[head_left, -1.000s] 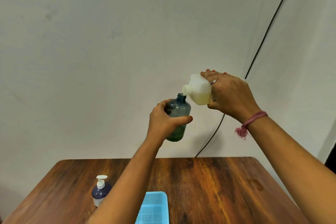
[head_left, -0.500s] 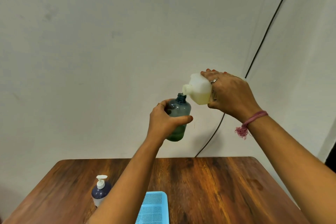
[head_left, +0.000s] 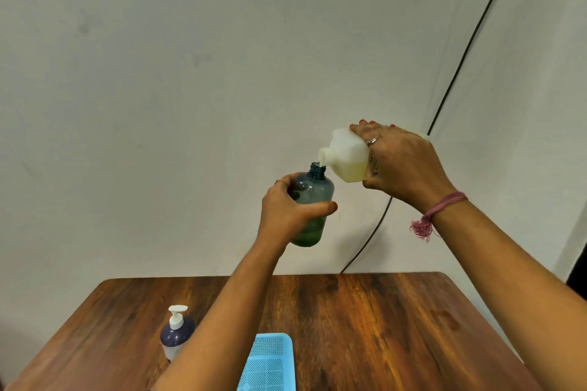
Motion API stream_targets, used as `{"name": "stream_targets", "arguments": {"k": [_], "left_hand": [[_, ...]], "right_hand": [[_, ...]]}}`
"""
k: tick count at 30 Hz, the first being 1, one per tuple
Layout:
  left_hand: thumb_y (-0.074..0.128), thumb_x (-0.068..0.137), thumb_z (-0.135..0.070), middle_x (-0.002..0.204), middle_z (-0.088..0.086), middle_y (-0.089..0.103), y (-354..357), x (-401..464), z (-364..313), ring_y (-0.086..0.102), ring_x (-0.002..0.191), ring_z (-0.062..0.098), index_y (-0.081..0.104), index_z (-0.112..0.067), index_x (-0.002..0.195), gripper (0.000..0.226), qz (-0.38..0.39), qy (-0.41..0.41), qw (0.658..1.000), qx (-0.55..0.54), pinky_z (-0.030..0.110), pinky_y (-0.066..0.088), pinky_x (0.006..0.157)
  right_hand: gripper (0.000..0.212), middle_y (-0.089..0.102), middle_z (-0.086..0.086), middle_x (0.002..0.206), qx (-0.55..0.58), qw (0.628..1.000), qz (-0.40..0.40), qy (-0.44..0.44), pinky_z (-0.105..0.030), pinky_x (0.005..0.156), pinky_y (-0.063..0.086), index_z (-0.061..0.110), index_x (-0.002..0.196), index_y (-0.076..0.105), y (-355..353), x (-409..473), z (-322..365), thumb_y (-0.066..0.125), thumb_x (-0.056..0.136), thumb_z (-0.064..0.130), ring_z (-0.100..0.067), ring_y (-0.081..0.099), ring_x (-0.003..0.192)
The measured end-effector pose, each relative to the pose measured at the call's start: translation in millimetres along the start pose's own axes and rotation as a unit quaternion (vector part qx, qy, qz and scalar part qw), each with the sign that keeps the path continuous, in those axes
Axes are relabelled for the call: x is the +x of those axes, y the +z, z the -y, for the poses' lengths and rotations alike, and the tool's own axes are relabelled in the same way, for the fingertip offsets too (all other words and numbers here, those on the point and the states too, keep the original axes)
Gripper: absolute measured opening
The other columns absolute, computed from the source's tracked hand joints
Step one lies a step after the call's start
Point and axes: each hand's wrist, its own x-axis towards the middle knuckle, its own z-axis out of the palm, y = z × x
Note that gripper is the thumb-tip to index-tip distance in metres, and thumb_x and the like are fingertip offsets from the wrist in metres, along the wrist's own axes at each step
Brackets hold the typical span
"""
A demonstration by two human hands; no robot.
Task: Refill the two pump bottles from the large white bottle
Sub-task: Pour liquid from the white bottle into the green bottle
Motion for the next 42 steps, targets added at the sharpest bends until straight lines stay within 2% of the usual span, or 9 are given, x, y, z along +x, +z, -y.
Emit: {"name": "stream_targets", "arguments": {"k": [4,15,26,35,42], "left_hand": [[0.089,0.058,-0.029,0.115,-0.004,0.058,0.3,1.3,-0.8,0.056,0.105,0.015,0.052,-0.023,0.126,0.078,0.002,0.000,1.000,-0.001,0.031,0.054,0.083],[0.090,0.057,-0.028,0.113,-0.004,0.059,0.8,0.6,0.3,0.057,0.103,0.015,0.053,-0.025,0.121,0.074,0.000,-0.004,1.000,-0.010,0.031,0.054,0.083],[0.090,0.055,-0.029,0.113,-0.004,0.059,1.0,1.3,1.8,0.057,0.104,0.016,0.054,-0.024,0.123,0.077,-0.002,-0.009,1.000,-0.013,0.037,0.056,0.086],[0.090,0.055,-0.029,0.113,-0.004,0.059,0.6,0.1,3.6,0.057,0.103,0.015,0.054,-0.026,0.121,0.075,-0.001,-0.013,1.000,-0.014,0.037,0.056,0.086],[0.090,0.055,-0.028,0.114,-0.003,0.059,1.0,0.2,2.6,0.057,0.104,0.016,0.054,-0.024,0.122,0.077,0.001,-0.014,1.000,-0.020,0.037,0.056,0.086]], "right_hand": [[0.085,0.063,-0.016,0.123,0.000,1.000,0.005,0.001,-0.047,0.092,0.048,0.005,0.128,0.056,0.2,0.9,-0.5,0.089,0.051,0.017,-0.032,0.063,0.109],[0.086,0.065,-0.017,0.120,-0.006,1.000,0.006,-0.002,-0.047,0.089,0.050,0.004,0.125,0.058,-1.3,0.6,0.5,0.092,0.047,0.017,-0.033,0.065,0.106],[0.087,0.065,-0.017,0.119,-0.011,1.000,0.006,-0.003,-0.047,0.088,0.051,0.004,0.125,0.059,-1.5,0.7,1.0,0.092,0.045,0.017,-0.033,0.066,0.104],[0.087,0.063,-0.017,0.124,-0.008,1.000,0.016,-0.002,-0.047,0.093,0.047,0.005,0.128,0.056,-1.3,0.8,0.5,0.091,0.049,0.017,-0.032,0.063,0.110],[0.085,0.064,-0.017,0.122,-0.008,1.000,0.012,-0.004,-0.047,0.092,0.049,0.004,0.126,0.057,-1.8,0.4,0.6,0.091,0.048,0.015,-0.033,0.064,0.108]]}}
